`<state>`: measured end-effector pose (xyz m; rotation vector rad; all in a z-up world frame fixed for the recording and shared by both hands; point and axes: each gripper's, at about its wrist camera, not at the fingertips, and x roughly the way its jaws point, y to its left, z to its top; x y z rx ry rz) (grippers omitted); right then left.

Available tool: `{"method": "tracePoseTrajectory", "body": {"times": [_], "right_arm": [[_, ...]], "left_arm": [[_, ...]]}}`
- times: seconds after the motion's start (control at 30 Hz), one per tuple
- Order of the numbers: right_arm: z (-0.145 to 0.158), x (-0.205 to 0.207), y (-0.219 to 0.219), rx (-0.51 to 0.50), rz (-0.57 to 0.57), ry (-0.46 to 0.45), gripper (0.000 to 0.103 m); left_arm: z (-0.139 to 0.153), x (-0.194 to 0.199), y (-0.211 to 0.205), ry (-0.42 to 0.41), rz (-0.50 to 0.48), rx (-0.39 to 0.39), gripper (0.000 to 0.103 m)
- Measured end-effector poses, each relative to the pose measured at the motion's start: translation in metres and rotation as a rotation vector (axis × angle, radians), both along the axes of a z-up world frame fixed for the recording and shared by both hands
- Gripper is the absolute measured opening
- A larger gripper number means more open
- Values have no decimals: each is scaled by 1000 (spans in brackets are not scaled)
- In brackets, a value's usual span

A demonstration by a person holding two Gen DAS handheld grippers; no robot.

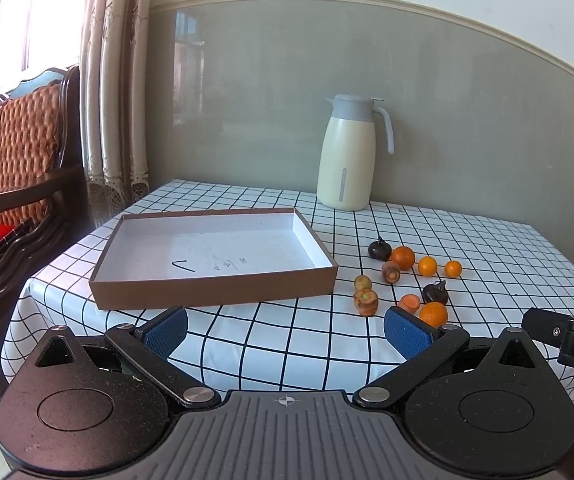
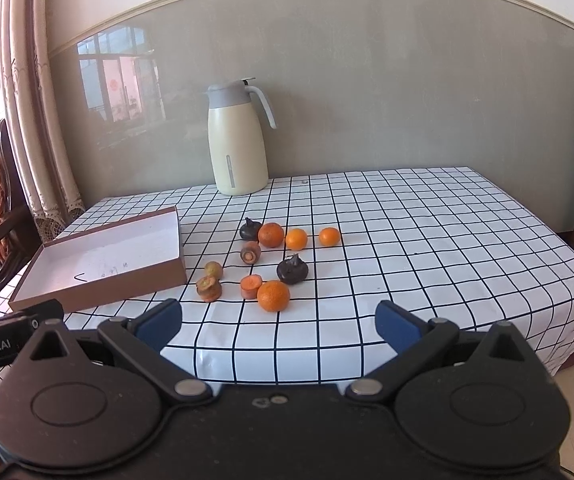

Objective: Organize fruits

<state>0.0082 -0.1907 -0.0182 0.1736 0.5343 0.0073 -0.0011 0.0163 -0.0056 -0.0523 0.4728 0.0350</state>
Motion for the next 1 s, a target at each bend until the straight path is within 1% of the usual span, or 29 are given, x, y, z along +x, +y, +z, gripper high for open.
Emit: {"method": "tracePoseTrajectory", "body": {"times": [0.7, 0.83, 1.0], "right_arm": [[-6, -1, 0, 4, -1, 11, 97], [-7, 0, -1, 5, -1, 17, 97], [-11, 1, -3, -2, -10, 22, 97]], "left_arm": [[-3, 2, -1, -6, -17, 1, 103], [-5, 3, -1, -7, -11, 11, 103], [-8, 7, -2, 4, -15, 13, 103]]}}
